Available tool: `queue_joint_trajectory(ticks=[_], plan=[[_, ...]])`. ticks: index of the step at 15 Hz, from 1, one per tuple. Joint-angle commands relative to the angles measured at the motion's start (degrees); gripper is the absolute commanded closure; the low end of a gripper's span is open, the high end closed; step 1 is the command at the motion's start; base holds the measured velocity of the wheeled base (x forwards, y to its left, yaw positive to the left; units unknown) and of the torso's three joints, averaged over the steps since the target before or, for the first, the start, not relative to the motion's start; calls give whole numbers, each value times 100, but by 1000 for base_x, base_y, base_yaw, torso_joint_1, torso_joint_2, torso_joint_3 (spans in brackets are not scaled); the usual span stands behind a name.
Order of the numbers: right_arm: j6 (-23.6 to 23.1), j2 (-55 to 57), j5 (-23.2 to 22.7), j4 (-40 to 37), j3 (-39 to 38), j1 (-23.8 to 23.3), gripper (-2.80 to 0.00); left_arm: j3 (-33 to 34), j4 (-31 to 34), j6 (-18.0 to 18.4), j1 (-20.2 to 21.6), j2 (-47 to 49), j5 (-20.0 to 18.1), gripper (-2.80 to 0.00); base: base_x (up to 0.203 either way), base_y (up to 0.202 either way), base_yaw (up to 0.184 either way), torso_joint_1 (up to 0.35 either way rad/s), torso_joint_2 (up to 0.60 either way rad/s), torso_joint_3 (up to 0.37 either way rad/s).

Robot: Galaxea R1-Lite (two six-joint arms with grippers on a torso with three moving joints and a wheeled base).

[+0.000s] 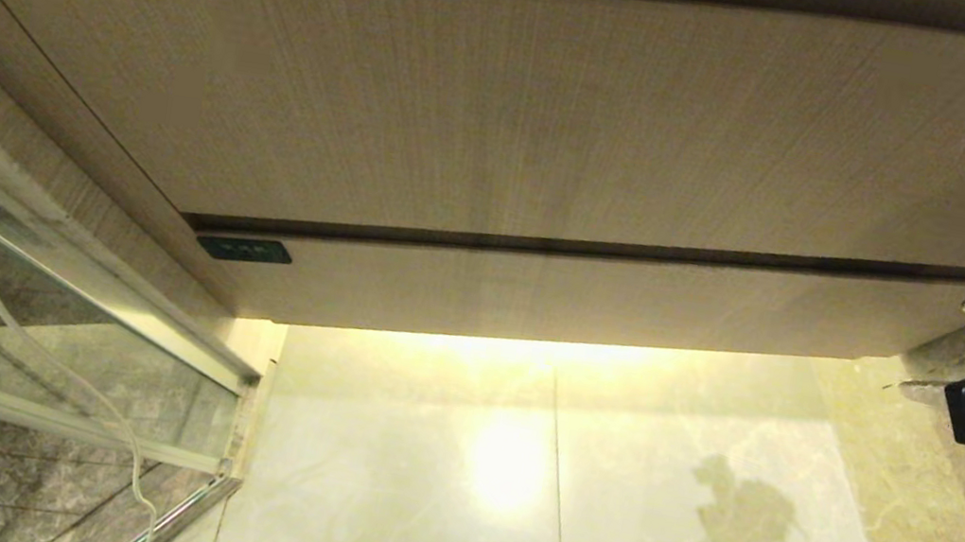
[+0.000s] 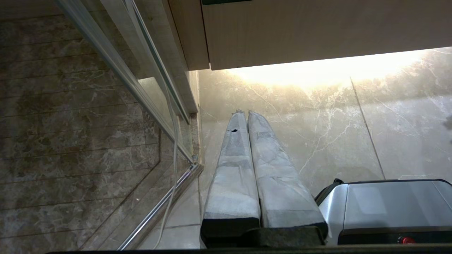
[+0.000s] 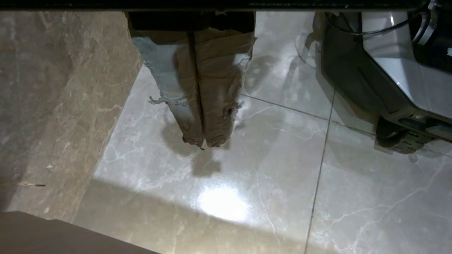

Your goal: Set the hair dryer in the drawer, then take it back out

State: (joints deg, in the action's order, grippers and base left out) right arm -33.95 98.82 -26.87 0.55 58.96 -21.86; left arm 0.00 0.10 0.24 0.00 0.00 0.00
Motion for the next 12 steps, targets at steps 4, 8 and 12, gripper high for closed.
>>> queue_joint_trajectory(ticks=[4, 8, 12], plan=[[128, -1501, -3, 19, -1183, 435, 0, 6, -1, 2, 0, 0, 0, 0, 0, 0, 0, 0, 0, 0], [618, -3037, 88, -2, -2496, 733, 0, 0, -1, 2, 0, 0, 0, 0, 0, 0, 0, 0, 0, 0], [1171, -5039, 520, 58, -4034, 1079, 0, 1, -1, 2, 0, -1, 0, 0, 0, 0, 0, 0, 0, 0]])
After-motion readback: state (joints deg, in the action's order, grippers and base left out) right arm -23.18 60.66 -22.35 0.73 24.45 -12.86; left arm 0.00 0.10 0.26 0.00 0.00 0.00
